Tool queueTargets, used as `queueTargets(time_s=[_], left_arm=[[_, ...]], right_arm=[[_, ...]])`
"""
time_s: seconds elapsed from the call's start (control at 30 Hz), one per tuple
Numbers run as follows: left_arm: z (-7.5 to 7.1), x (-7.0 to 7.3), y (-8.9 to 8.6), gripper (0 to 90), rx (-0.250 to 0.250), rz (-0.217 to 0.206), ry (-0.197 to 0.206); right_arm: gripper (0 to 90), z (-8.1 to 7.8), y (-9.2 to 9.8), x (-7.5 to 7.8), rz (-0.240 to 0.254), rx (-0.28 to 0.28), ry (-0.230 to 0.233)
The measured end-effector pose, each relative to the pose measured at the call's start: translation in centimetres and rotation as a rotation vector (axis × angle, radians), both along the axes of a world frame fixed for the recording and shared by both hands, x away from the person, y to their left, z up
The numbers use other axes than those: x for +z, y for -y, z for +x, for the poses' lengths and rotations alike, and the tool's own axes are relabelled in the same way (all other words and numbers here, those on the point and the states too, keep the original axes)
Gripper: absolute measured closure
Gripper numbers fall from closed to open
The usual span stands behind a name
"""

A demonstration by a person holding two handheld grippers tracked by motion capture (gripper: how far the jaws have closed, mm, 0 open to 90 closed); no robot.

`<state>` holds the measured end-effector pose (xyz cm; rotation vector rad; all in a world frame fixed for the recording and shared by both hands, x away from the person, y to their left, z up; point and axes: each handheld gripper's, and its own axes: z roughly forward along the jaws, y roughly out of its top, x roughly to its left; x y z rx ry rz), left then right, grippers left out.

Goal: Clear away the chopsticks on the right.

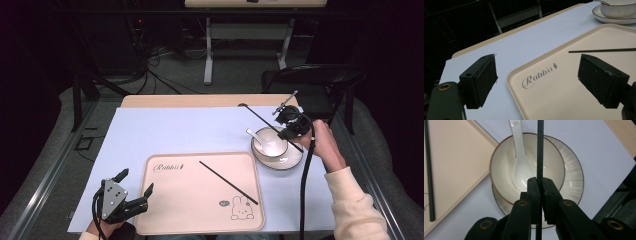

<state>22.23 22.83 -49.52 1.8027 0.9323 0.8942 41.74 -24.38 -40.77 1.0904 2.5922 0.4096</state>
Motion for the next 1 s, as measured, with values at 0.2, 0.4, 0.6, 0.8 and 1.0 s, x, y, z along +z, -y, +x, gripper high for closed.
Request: queueTargets(time_s=[0.2, 0.4, 0.6, 0.8, 1.0], left_arm=[[0.0, 0.0, 0.0, 15.6, 0.000, -0.001, 0.001], [0.0, 0.0, 0.0, 15.6, -0.003, 0.002, -0.001], [0.0, 0.0, 0.0, 15.6, -0.001, 0.000, 0.002], [0.2, 0.0, 0.2, 15.6, -0.005, 0.007, -0.001], [0.1, 0.0, 0.1, 15.6, -0.005, 0.002, -0.001]], right_arm=[[85.4, -1.4, -1.9, -0.3, 0.027, 0.046, -0.010], [85.4, -2.2, -3.9, -0.9, 0.040, 0.082, -0.031], [85.4, -2.5, -5.6, -1.7, 0.055, 0.093, -0.050], [85.5, -3.0, -7.0, -3.0, 0.075, 0.117, -0.084], [85.4, -3.3, -8.5, -5.4, 0.046, 0.134, -0.145]])
